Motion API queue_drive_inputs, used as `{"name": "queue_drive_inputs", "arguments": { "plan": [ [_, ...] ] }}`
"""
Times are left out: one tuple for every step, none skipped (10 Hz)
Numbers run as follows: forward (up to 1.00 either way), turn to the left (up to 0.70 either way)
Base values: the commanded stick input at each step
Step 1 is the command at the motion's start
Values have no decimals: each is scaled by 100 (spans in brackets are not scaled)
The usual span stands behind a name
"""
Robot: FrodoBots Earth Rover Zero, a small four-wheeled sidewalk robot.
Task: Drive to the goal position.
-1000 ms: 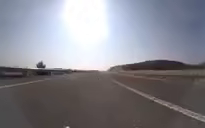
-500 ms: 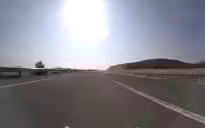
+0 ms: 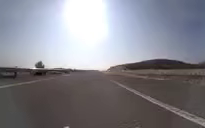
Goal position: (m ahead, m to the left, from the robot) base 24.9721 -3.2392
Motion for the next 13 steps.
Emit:
{"name": "queue_drive_inputs", "arguments": {
  "plan": [
    [100, 0],
    [100, 0],
    [100, 0],
    [100, 0],
    [100, 0],
    [100, 0],
    [100, 0],
    [100, 0],
    [100, 0],
    [100, 0],
    [100, 1],
    [100, 2],
    [100, 2]
  ]
}}
